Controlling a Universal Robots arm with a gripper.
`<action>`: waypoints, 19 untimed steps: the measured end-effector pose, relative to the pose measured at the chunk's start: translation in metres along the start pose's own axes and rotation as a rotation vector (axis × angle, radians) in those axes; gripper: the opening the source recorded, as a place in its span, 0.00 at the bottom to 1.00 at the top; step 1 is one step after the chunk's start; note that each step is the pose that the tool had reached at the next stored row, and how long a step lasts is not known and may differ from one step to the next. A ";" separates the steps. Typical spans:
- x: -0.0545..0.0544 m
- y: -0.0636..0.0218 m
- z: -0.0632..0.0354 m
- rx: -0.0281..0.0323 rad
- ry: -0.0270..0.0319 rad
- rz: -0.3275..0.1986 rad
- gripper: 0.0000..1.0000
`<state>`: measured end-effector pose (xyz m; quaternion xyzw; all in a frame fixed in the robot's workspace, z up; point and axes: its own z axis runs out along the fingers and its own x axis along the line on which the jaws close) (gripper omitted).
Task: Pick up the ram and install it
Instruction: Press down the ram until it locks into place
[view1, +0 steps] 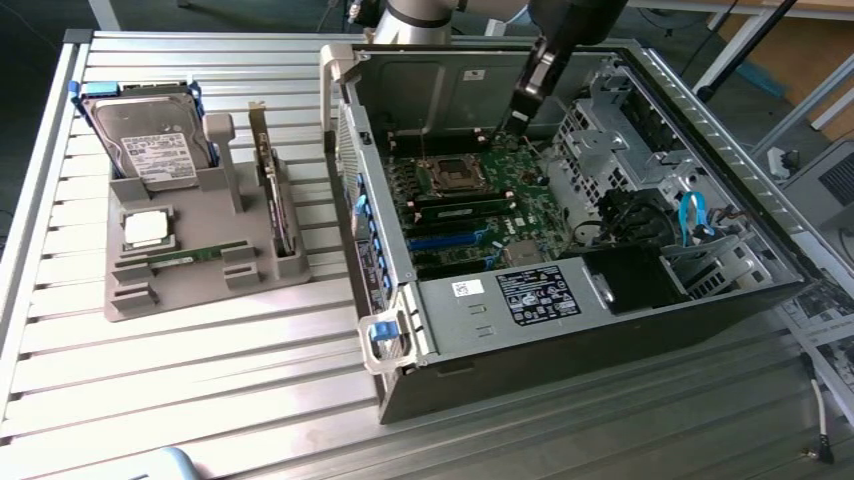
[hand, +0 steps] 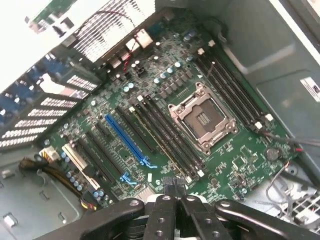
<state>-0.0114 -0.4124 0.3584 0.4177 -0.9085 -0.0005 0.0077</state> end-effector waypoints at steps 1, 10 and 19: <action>0.000 0.0000 0.0000 -0.0002 -0.0001 0.015 0.11; 0.000 0.0000 0.0005 -0.0022 -0.0011 0.161 0.11; 0.000 0.0000 0.0009 -0.0042 -0.0022 0.312 0.11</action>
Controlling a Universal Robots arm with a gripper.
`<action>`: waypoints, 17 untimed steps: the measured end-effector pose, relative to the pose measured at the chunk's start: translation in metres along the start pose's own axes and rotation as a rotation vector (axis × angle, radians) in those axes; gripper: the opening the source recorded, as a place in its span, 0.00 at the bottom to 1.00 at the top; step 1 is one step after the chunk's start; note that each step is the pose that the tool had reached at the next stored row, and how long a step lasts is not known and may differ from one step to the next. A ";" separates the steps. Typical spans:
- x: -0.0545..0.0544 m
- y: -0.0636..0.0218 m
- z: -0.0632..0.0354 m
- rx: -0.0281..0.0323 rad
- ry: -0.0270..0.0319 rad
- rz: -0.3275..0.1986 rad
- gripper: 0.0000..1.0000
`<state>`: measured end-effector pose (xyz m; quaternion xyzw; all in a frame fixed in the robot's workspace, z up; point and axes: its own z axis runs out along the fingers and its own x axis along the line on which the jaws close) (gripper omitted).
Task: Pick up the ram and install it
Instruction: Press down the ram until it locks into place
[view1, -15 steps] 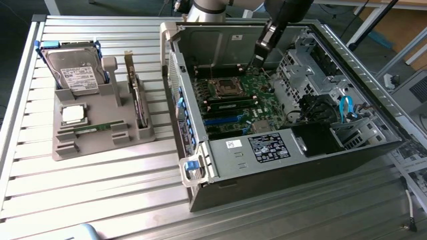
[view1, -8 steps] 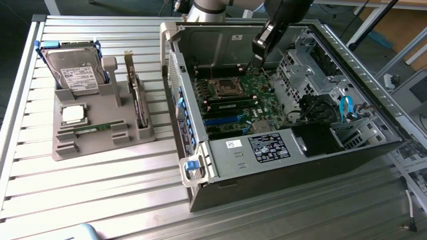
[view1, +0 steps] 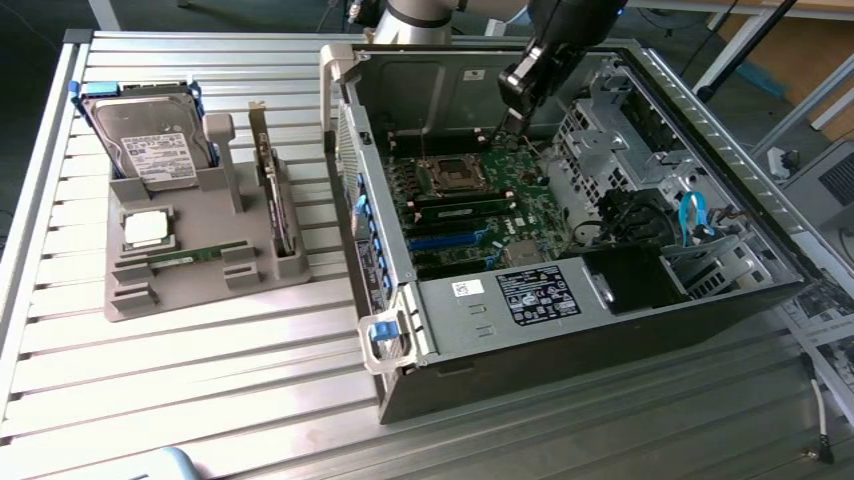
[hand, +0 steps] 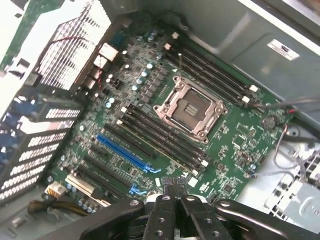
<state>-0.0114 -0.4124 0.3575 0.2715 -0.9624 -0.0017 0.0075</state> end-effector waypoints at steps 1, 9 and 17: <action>0.000 0.0000 0.0001 -0.0003 -0.0001 0.016 0.11; 0.000 0.0000 0.0004 -0.0021 -0.0012 0.158 0.11; 0.000 0.0000 0.0007 -0.0039 -0.0021 0.290 0.11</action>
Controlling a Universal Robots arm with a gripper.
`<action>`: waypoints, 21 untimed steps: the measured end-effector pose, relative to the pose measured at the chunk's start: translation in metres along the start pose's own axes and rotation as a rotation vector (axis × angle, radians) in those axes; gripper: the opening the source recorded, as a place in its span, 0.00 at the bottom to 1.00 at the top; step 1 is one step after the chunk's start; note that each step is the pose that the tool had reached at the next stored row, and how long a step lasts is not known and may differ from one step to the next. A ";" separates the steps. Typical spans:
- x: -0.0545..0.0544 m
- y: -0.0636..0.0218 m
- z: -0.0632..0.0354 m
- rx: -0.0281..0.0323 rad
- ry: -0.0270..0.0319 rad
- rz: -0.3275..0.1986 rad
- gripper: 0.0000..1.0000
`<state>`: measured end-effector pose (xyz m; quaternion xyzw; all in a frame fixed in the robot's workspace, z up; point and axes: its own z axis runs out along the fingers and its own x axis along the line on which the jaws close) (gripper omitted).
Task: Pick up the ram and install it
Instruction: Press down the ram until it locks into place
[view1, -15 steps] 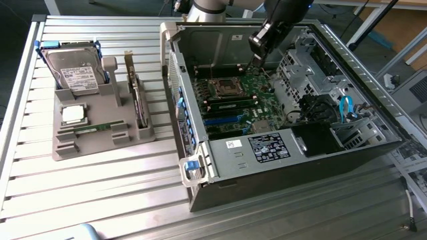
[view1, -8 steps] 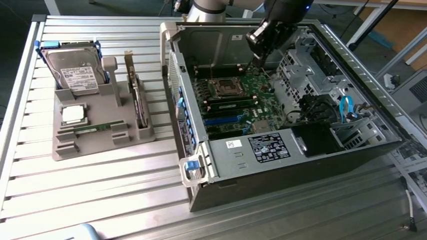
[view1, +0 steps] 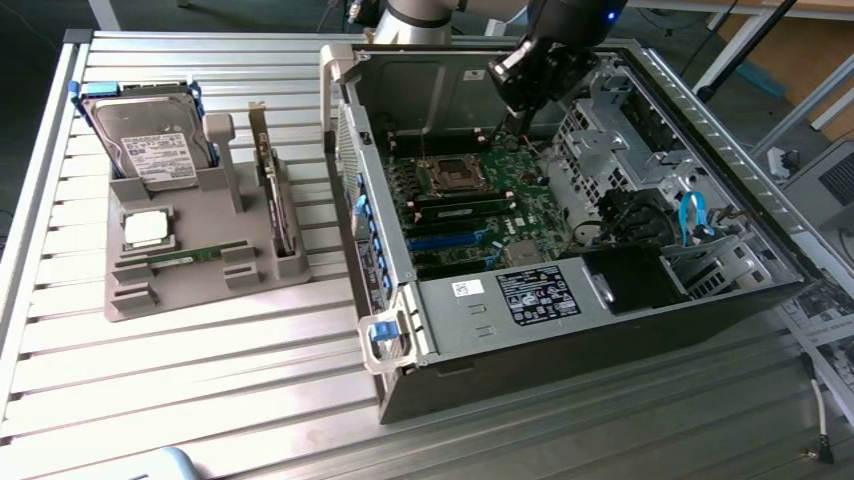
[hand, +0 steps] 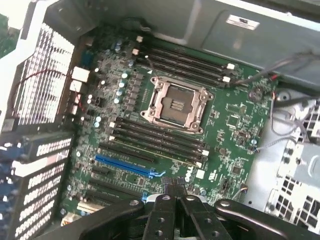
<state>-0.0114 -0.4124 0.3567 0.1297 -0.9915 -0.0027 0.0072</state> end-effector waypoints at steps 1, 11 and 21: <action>0.000 0.0000 0.0001 -0.0004 -0.0002 0.022 0.11; 0.000 0.0000 0.0005 -0.0026 -0.0013 0.193 0.11; 0.000 0.0000 0.0005 -0.0027 -0.0015 0.195 0.11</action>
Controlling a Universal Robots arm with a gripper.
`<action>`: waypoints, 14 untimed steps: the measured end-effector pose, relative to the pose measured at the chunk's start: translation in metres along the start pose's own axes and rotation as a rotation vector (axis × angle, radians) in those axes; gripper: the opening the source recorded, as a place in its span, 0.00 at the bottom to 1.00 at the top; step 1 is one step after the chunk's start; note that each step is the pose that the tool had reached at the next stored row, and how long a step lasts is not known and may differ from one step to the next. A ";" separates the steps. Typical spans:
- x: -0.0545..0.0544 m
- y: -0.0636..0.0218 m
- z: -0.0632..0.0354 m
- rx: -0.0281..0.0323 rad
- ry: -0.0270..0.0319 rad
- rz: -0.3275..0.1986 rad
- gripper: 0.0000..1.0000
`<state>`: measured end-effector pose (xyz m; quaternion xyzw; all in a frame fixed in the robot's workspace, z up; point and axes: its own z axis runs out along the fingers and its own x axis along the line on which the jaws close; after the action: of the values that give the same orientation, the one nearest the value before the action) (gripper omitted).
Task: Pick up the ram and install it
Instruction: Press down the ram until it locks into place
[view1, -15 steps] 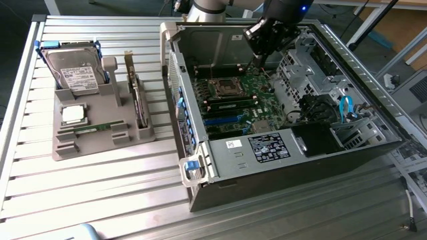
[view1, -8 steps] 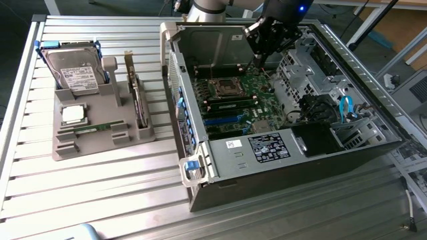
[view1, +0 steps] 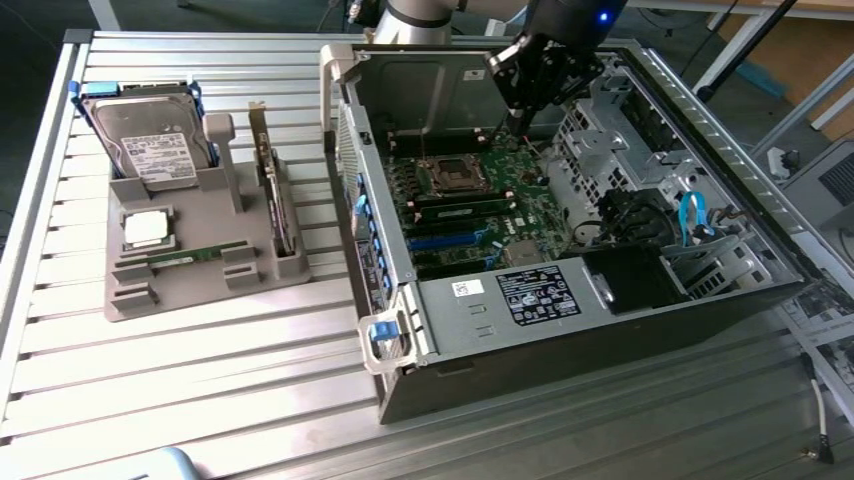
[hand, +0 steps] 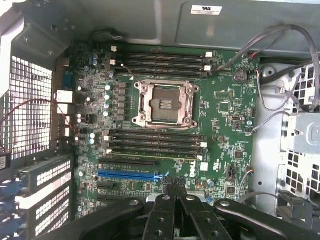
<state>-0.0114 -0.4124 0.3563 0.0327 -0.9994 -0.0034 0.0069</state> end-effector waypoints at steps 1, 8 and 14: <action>0.000 0.0000 0.0000 0.0001 0.0000 -0.005 0.11; 0.000 0.0001 0.0001 0.0001 0.0001 -0.014 0.11; 0.007 0.0005 0.0001 0.0001 0.0001 -0.015 0.11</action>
<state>-0.0179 -0.4124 0.3562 0.0402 -0.9992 -0.0034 0.0069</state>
